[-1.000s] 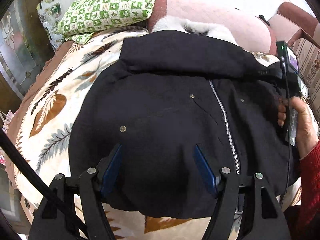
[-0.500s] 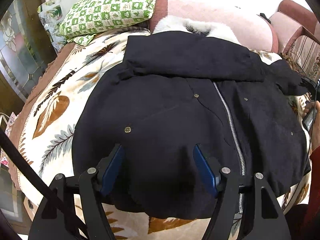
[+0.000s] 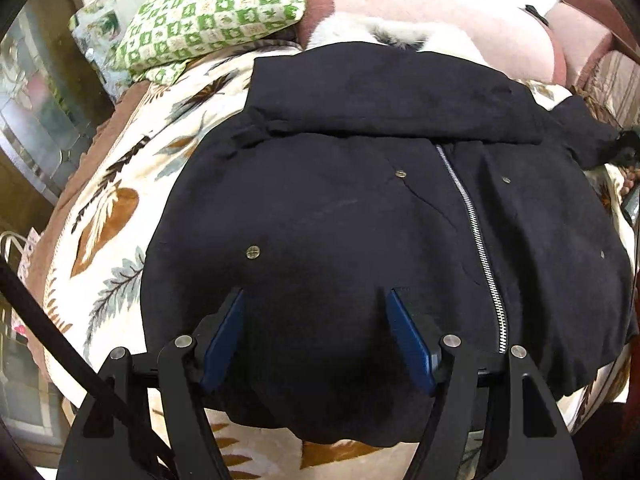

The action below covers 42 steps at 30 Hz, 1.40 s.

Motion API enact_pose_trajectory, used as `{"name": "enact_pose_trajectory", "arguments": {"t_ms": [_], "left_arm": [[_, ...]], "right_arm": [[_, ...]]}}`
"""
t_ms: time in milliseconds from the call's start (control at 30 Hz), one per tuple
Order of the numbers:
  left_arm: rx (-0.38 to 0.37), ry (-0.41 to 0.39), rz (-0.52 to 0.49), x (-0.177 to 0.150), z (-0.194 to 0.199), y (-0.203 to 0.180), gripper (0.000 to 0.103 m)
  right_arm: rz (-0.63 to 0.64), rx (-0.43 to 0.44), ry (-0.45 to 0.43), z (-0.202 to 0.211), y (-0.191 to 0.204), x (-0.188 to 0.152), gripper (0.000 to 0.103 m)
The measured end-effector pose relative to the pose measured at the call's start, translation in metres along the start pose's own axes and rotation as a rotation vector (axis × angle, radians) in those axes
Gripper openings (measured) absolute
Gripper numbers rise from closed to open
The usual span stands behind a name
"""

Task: Fold large clothes

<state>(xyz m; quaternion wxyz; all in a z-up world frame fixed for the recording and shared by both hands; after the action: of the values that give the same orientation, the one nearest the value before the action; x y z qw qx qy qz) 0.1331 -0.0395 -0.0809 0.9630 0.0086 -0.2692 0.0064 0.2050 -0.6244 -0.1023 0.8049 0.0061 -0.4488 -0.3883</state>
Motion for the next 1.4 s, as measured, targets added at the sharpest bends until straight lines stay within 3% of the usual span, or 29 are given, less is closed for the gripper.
{"name": "enact_pose_trajectory", "arguments": {"t_ms": [133,200,300,400,467,500,533,600,667,733,800,933,1033,1133,1233,1333,1367,1400], "left_arm": [[-0.024,0.024,0.048,0.0,-0.007,0.008,0.07],[-0.041,0.036,0.07,-0.001,-0.008,0.01,0.07],[-0.043,0.03,0.076,-0.003,-0.004,0.013,0.07],[-0.043,-0.009,0.071,-0.004,0.008,0.016,0.07],[-0.055,-0.04,0.053,-0.002,0.016,0.018,0.07],[-0.063,-0.053,0.046,0.0,0.019,0.018,0.07],[-0.074,-0.067,0.041,0.002,0.022,0.019,0.07],[-0.096,-0.087,0.039,0.009,0.024,0.02,0.07],[-0.126,-0.098,0.04,0.016,0.025,0.022,0.07],[-0.153,-0.111,0.04,0.023,0.024,0.024,0.07],[-0.164,-0.13,0.037,0.033,0.02,0.024,0.071],[-0.162,-0.165,0.04,0.056,-0.001,0.022,0.071],[-0.176,-0.152,0.07,0.071,-0.019,0.023,0.071],[-0.194,-0.143,0.107,0.079,-0.034,0.031,0.071],[-0.182,-0.132,0.114,0.076,-0.047,0.039,0.071],[-0.179,-0.08,0.131,0.076,-0.063,0.048,0.071],[-0.197,-0.058,0.15,0.077,-0.067,0.051,0.071],[-0.219,-0.039,0.175,0.079,-0.069,0.054,0.071]], "right_arm": [[0.33,0.056,-0.139,0.057,0.106,0.008,0.005],[0.465,0.21,-0.151,0.079,0.168,-0.012,0.002],[0.734,0.472,-0.051,0.099,0.272,-0.079,0.002],[0.909,0.569,0.032,0.119,0.327,-0.145,0.002],[0.907,0.594,0.06,0.129,0.332,-0.155,0.005],[0.856,0.592,0.08,0.132,0.325,-0.151,0.008],[0.797,0.583,0.095,0.128,0.317,-0.143,0.021],[0.586,0.527,0.122,0.119,0.273,-0.113,0.075],[0.419,0.449,0.111,0.111,0.219,-0.087,0.088],[0.312,0.388,0.139,0.107,0.168,-0.07,0.088],[0.146,0.38,0.187,0.1,0.109,-0.058,0.089],[-0.259,0.488,0.242,0.071,0.024,-0.052,0.103],[-0.452,0.523,0.284,0.037,-0.008,-0.059,0.103],[-0.612,0.514,0.268,0.01,-0.023,-0.062,0.103],[-0.769,0.547,0.209,-0.014,-0.031,-0.057,0.103],[-0.854,0.483,0.144,-0.019,-0.046,-0.046,0.103],[-0.844,0.455,0.133,-0.018,-0.047,-0.042,0.096],[-0.81,0.425,0.136,-0.017,-0.048,-0.037,0.066]]}}
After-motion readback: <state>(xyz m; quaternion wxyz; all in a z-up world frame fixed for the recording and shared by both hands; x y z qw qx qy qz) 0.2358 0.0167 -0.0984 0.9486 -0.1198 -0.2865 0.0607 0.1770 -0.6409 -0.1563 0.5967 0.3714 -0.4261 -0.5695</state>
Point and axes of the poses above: each gripper's, at about its wrist camera, not at the fingertips, and z roughly against the way its jaws point, y to its left, x to its top, the point moved 3 cm from there along -z, roughly the way its jaws point, and after that the axes turned 10 degrees about z, right-handed, at the moved point
